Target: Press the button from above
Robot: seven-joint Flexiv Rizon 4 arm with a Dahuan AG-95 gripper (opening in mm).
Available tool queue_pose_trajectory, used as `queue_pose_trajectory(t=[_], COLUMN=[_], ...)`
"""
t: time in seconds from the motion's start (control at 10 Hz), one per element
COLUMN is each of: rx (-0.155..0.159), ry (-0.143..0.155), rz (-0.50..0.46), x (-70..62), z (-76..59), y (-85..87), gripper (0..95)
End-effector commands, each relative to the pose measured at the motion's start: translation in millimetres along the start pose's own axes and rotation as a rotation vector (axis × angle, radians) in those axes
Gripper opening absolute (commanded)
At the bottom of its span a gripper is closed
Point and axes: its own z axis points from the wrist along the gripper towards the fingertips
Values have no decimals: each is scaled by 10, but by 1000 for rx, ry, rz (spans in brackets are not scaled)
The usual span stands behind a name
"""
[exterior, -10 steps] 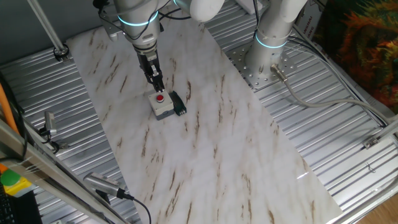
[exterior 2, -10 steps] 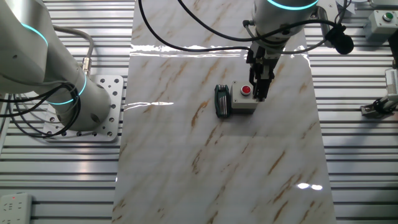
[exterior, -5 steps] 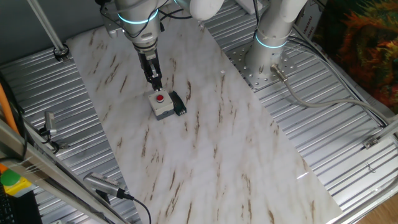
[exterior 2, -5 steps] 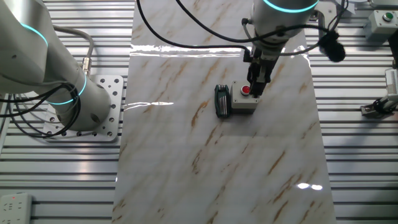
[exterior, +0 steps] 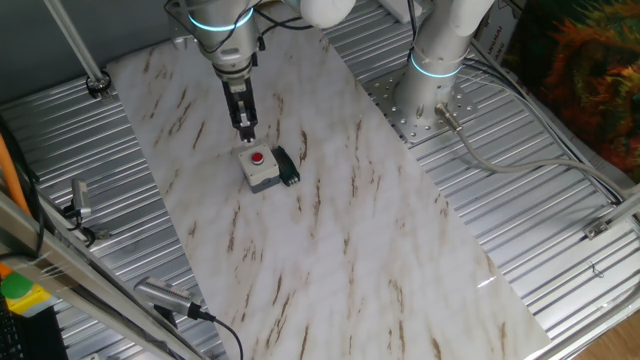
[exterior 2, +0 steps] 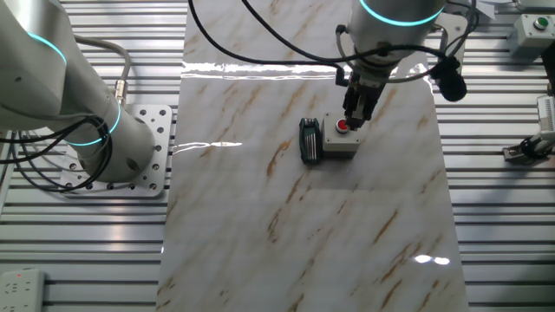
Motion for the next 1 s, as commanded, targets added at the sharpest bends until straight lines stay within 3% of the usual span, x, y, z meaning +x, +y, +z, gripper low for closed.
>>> queue_pose_trajectory(t=[0.1,0.5,0.6,1.0], rx=[44,56,58,55], ry=[-8,-15,-18,-25], rz=[-72,-113,-120,-143], x=[4,-2,-12,-79], z=[-1,10,31,183], y=[-3,-7,-14,-64], gripper=[380,380,570,570])
